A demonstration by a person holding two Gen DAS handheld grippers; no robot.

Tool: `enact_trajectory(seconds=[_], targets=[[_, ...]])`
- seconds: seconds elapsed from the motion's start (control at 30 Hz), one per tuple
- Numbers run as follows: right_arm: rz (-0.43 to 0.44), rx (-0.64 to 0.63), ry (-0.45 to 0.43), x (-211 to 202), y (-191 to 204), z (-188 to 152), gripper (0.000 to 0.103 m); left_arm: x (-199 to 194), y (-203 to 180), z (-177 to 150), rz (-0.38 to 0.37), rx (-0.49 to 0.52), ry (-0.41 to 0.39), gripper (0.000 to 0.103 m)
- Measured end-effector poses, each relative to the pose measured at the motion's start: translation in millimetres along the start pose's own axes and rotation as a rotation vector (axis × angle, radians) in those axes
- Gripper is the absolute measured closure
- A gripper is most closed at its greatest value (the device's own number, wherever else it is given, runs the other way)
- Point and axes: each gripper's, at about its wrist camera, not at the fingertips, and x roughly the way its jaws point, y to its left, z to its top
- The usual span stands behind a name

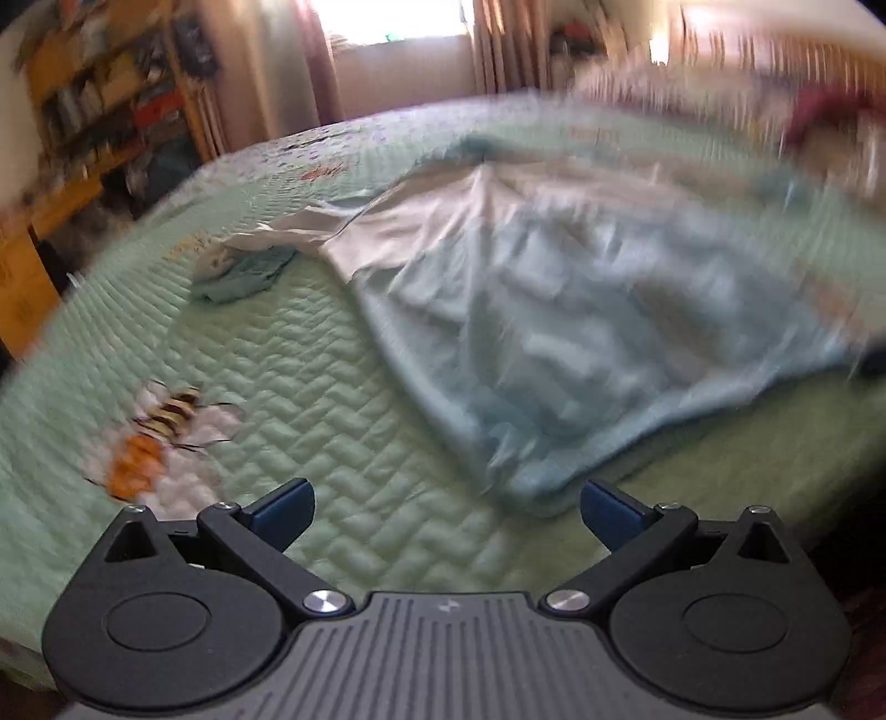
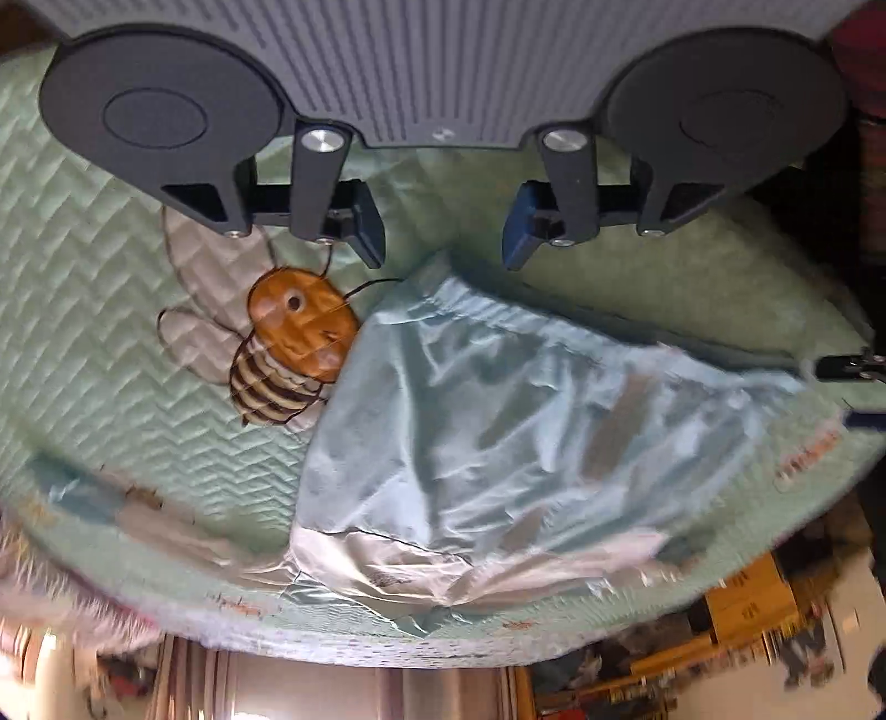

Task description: Fold clothes

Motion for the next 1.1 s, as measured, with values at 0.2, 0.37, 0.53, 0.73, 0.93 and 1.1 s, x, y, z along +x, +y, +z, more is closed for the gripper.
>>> enact_trajectory(seconds=[0.2,0.37,0.53,0.73,0.93,1.1], targets=[[0.218,0.239,-0.086,-3.4,-17.4,15.0,0.054,22.4,11.6,25.0,-0.371,-0.291,-0.104,0.001],[0.252,0.345,-0.009,40.7,-26.1,17.4,0.054,80.8,7.0,9.0,-0.444,-0.393,0.11,0.003],[0.284,0.424,0.017,45.0,-44.4,-4.1,0.088,63.9,21.4,-8.3,-0.444,-0.433,0.102,0.007],[0.271,0.419,0.023,43.0,-39.0,4.3,0.082,49.2,32.9,30.8,-0.428,-0.394,-0.011,0.003],[0.286,0.501,0.005,39.4,-52.8,4.9,0.078,103.8,39.3,98.3,-0.42,-0.338,-0.085,0.002],[0.225,0.474,-0.022,29.7,-55.9,7.8,0.077,158.7,85.9,84.7,-0.217,-0.381,0.075,0.056]])
